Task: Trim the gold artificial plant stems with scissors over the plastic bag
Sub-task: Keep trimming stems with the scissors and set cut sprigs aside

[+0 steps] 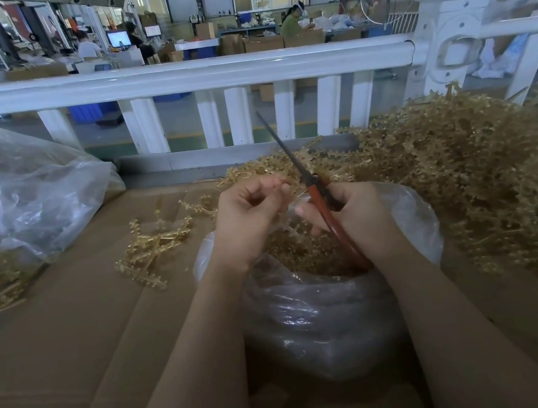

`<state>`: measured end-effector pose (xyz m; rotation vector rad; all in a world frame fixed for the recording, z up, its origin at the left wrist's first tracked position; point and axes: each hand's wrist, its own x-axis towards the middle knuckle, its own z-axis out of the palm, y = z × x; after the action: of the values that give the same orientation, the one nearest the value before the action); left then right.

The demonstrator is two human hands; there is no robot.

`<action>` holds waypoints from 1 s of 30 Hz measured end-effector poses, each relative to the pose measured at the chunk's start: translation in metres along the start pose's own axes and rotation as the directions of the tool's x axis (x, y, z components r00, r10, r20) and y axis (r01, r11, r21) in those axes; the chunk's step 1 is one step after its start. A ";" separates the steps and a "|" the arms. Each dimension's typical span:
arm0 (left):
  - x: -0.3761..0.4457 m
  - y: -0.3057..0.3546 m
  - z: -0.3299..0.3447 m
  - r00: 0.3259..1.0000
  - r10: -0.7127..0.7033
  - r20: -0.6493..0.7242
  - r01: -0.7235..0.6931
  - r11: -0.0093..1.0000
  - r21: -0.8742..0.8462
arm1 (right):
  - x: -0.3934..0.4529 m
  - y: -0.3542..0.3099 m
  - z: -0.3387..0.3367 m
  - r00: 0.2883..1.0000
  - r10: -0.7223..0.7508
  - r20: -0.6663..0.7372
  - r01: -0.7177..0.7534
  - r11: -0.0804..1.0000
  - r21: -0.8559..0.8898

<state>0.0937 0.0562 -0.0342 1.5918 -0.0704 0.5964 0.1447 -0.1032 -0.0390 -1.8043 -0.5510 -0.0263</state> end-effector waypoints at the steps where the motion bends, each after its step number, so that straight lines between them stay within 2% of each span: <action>1: -0.001 0.001 0.002 1.000 0.003 0.023 -0.002 1.000 -0.002 | 0.000 0.000 0.002 1.000 0.011 0.004 -0.011 1.000 -0.014; 4: -0.002 0.006 0.006 0.998 -0.066 0.023 0.068 0.992 -0.108 | 0.001 -0.001 0.002 0.999 0.040 -0.014 -0.040 0.999 -0.003; 7: -0.002 0.008 0.001 0.979 -0.198 0.050 0.204 0.955 -0.216 | 0.001 -0.002 -0.003 0.995 0.077 -0.069 -0.065 0.984 0.163; 10: -0.003 0.007 -0.004 0.944 -0.253 0.212 0.280 0.954 -0.107 | 0.000 -0.003 -0.007 0.986 0.065 -0.156 -0.029 0.974 0.225; 13: -0.005 0.004 0.001 0.906 -0.267 0.328 0.270 0.962 0.039 | -0.001 -0.004 -0.007 0.979 0.046 -0.197 0.002 0.972 0.237; 18: -0.004 0.003 0.005 0.931 -0.243 0.273 0.262 0.965 -0.034 | 0.000 -0.004 -0.005 0.984 0.003 -0.178 0.035 0.977 0.208; 23: -0.001 0.003 -0.003 0.966 -0.231 0.114 0.254 0.930 -0.265 | 0.001 0.002 -0.003 0.989 -0.009 -0.147 0.027 0.992 0.124; 27: 0.001 0.003 -0.005 0.982 -0.181 -0.052 0.156 0.937 -0.313 | 0.001 0.005 0.000 0.992 -0.069 -0.104 0.066 0.997 -0.040; 30: 0.002 0.003 -0.008 0.984 -0.139 -0.114 0.098 0.946 -0.309 | 0.000 0.007 0.002 0.992 -0.103 -0.074 0.085 0.971 -0.222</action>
<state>0.0919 0.0637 -0.0302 1.2456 0.0344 0.5677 0.1465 -0.1024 -0.0458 -1.9785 -0.5904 -0.2362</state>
